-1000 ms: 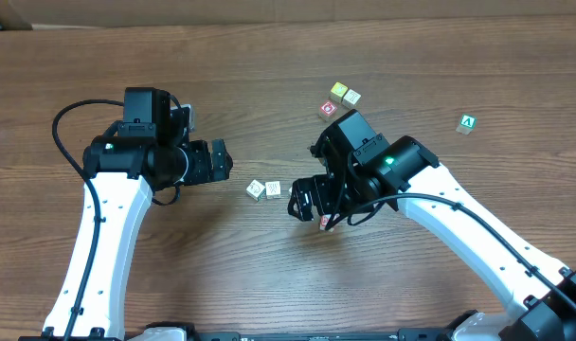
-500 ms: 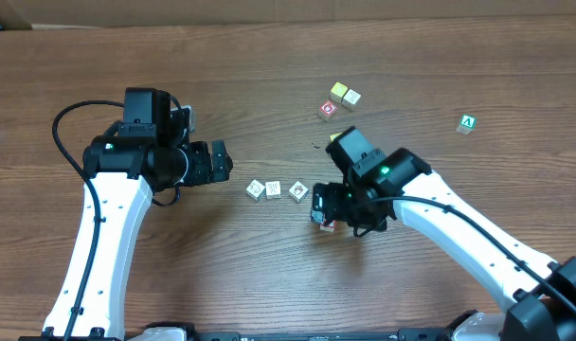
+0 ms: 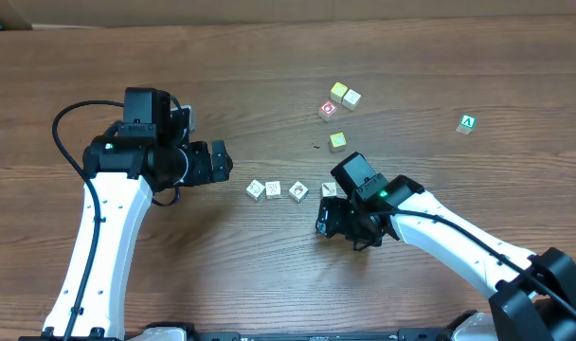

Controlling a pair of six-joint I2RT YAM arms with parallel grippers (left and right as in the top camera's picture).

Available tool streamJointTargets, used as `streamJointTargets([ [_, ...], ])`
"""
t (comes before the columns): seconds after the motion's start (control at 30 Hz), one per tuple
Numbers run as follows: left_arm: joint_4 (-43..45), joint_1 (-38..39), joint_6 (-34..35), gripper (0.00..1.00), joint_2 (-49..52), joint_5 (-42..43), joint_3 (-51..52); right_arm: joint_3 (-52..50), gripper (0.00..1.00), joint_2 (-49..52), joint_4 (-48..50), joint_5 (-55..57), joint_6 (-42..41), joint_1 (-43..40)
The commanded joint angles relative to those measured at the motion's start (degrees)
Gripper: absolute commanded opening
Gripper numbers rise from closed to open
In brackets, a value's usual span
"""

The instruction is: Flip 5 blocks

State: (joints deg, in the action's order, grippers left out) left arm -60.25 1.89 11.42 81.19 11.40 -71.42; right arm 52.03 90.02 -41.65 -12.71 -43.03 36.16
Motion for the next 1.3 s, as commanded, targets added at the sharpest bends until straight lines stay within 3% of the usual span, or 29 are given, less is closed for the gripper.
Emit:
streamJointTargets([
  [0.0, 0.04, 0.17, -0.94, 1.00, 0.57, 0.46, -1.38, -0.35, 0.81, 1.64, 1.90, -0.48, -0.52, 0.15],
  [0.4, 0.02, 0.17, -0.92, 1.00, 0.57, 0.46, -1.38, -0.09, 0.59, 9.42, 6.56, -0.85, -2.45, 0.15],
  [0.67, 0.07, 0.17, -0.92, 1.00, 0.57, 0.46, -1.38, 1.42, 0.32, 9.40, 4.57, -0.44, -1.29, 0.15],
  [0.83, 0.07, 0.17, -0.92, 1.00, 0.57, 0.46, -1.38, 4.11, 0.25, 8.59, 0.20, 2.71, 1.20, 0.17],
  [1.03, 0.02, 0.17, -0.92, 1.00, 0.57, 0.46, -1.38, 8.11, 0.24, 2.86, -11.23, 7.15, 5.46, 0.17],
  [1.27, 0.00, 0.17, -0.92, 1.00, 0.57, 0.48, -1.38, 7.58, 0.20, -1.20, -22.14, 8.79, 4.37, 2.84],
])
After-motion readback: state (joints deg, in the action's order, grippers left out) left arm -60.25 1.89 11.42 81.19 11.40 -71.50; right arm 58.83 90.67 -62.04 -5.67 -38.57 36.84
